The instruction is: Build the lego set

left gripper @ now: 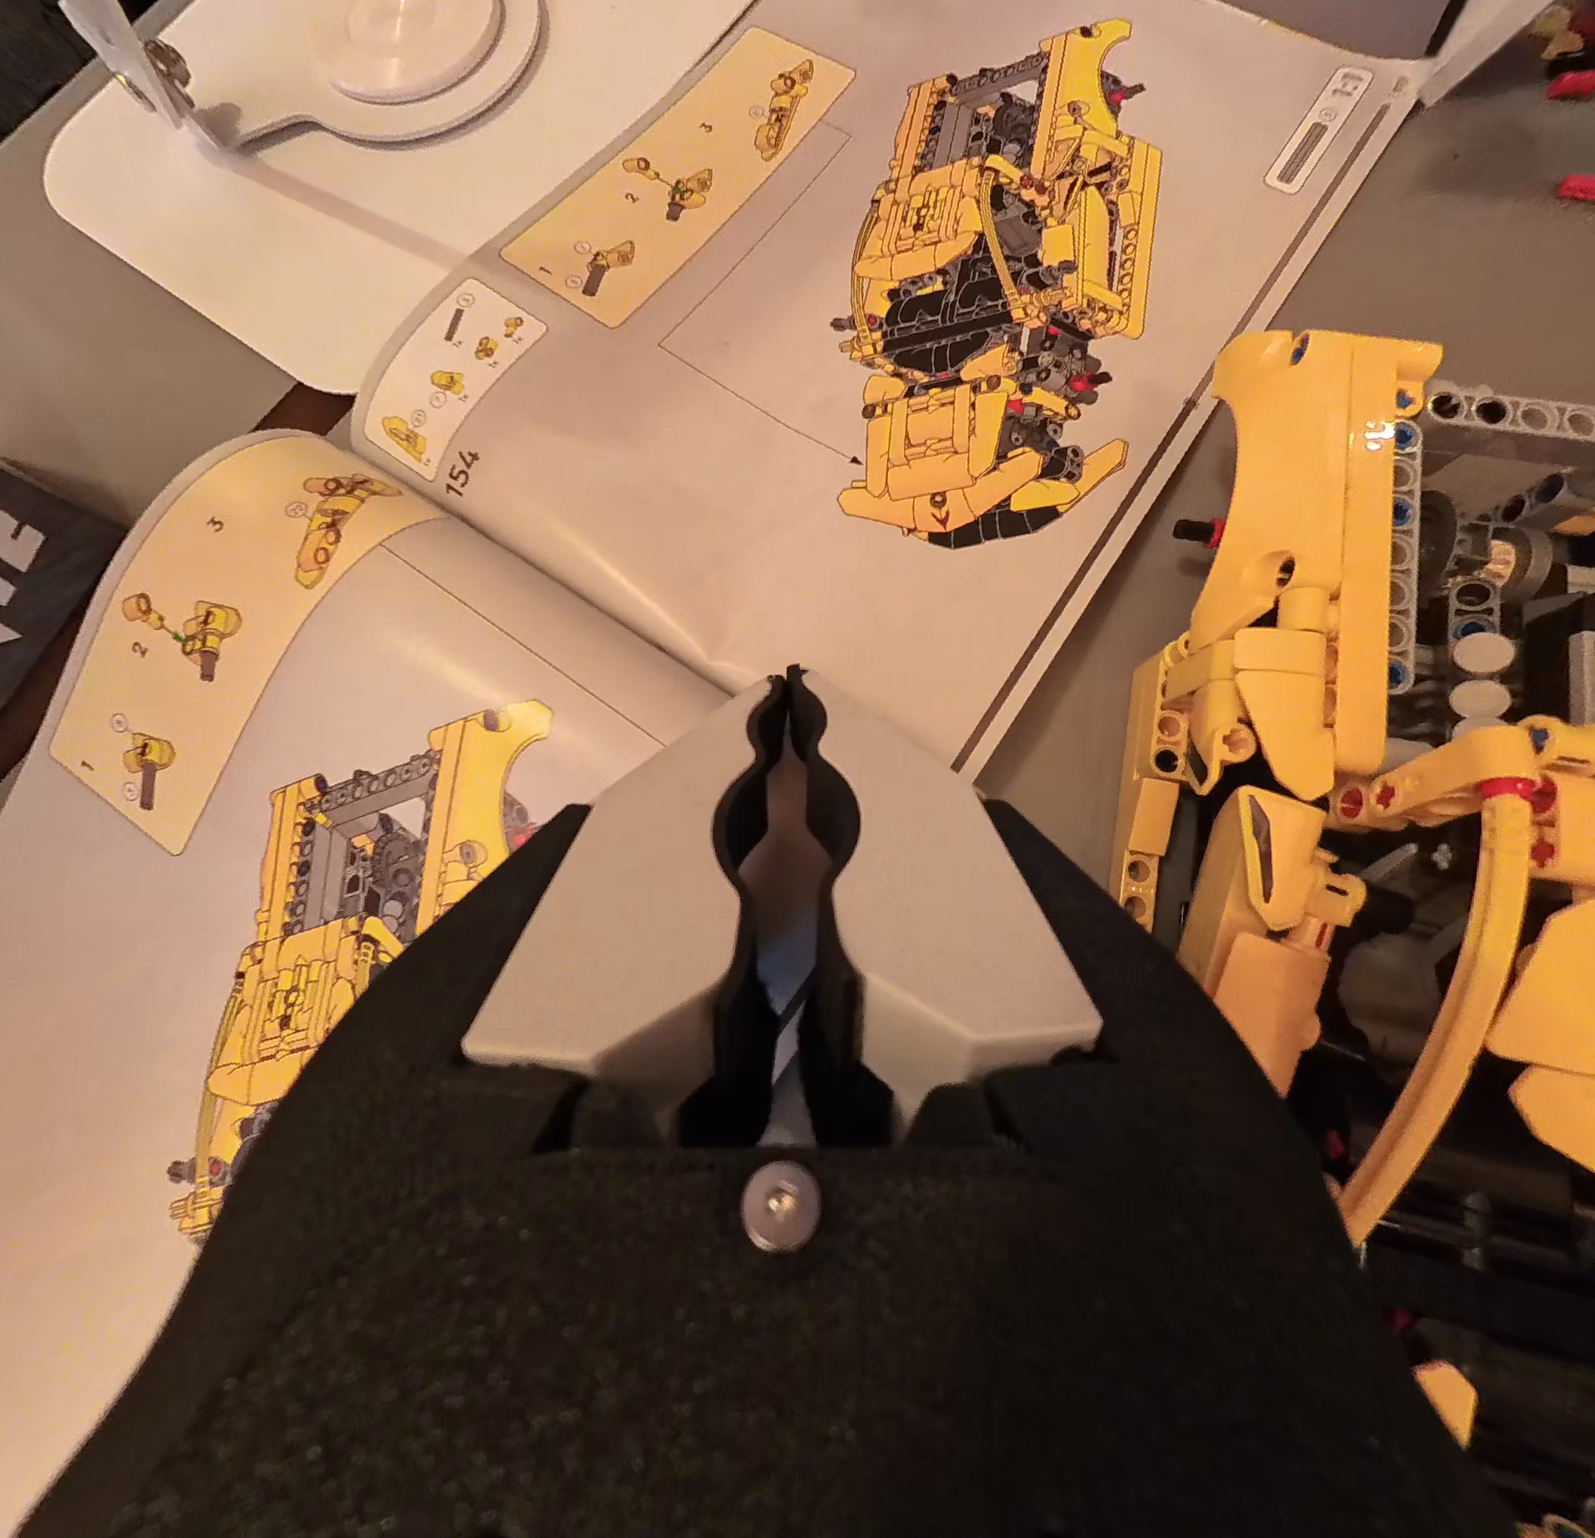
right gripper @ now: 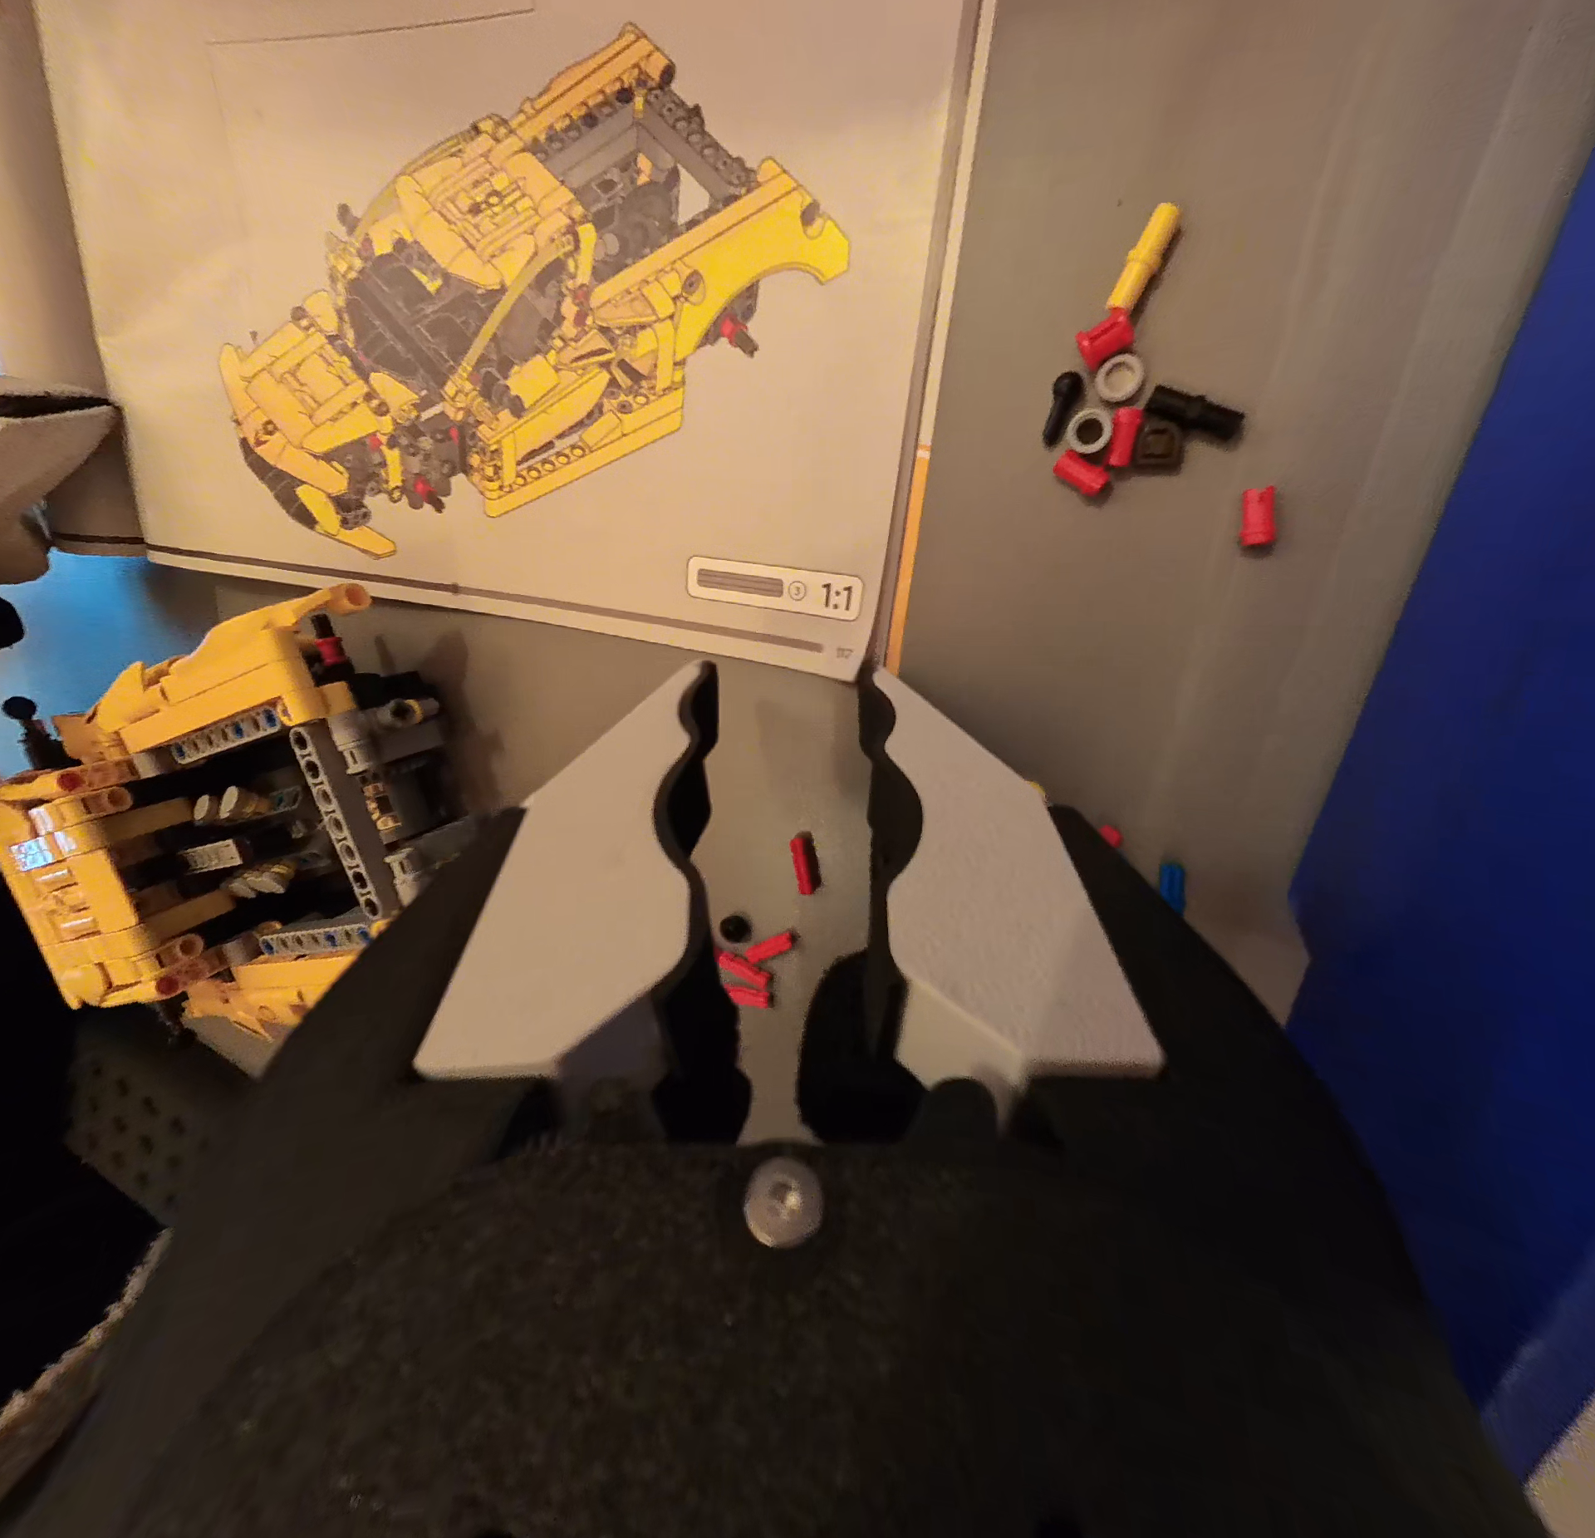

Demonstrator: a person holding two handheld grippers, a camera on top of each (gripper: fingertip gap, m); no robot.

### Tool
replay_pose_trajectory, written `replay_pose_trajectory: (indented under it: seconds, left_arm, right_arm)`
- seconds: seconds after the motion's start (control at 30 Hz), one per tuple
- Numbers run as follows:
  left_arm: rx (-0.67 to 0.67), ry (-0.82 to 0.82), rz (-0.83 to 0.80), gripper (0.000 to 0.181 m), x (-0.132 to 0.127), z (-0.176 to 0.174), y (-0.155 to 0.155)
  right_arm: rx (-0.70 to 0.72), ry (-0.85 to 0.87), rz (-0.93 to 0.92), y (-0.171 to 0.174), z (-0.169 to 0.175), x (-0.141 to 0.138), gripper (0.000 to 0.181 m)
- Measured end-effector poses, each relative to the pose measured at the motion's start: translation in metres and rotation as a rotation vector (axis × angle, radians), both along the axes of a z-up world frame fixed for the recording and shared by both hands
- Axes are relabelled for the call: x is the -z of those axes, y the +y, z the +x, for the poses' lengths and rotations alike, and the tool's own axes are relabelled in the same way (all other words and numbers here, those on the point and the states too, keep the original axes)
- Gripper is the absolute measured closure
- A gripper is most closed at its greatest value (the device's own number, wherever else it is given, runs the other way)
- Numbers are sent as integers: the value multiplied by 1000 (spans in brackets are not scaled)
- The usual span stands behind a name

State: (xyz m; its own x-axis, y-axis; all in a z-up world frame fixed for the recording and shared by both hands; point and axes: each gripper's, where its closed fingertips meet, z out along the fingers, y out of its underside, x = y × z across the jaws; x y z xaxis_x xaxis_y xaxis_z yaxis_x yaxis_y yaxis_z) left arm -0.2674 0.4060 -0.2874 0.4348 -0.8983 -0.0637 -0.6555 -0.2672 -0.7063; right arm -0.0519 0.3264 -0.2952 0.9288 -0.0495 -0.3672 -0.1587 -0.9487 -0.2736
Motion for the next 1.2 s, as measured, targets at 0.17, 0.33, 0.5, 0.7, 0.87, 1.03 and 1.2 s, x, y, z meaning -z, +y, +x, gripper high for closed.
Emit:
replay_pose_trajectory:
  seconds: [0.17, 0.33, 0.5, 0.7, 0.87, 1.03, 1.2]
  left_arm:
    - [0, -1, 0, 181, 0, 0, 0]
    - [0, -3, -2, 181, 0, 0, 0]
    - [-1, -6, -6, 181, 0, 0, 0]
    - [-3, -11, -13, 181, 0, 0, 0]
    - [-4, -11, -13, 181, 1, 0, 0]
    - [-7, -13, -17, 181, 1, -1, 0]
    - [-30, -37, -45, 179, -1, 0, 2]
  right_arm:
    - [12, -69, -14, 2, 8, 4, 170]
    - [-4, -146, -46, 1, 13, 9, 181]
    - [-35, -201, -50, 1, 13, 7, 181]
    - [-59, -266, -26, 0, 11, -8, 181]
    - [-73, -319, 6, 1, 10, -21, 181]
    - [-159, -238, 119, 10, -21, -39, 181]
    - [-368, -86, 271, 20, -85, -59, 181]
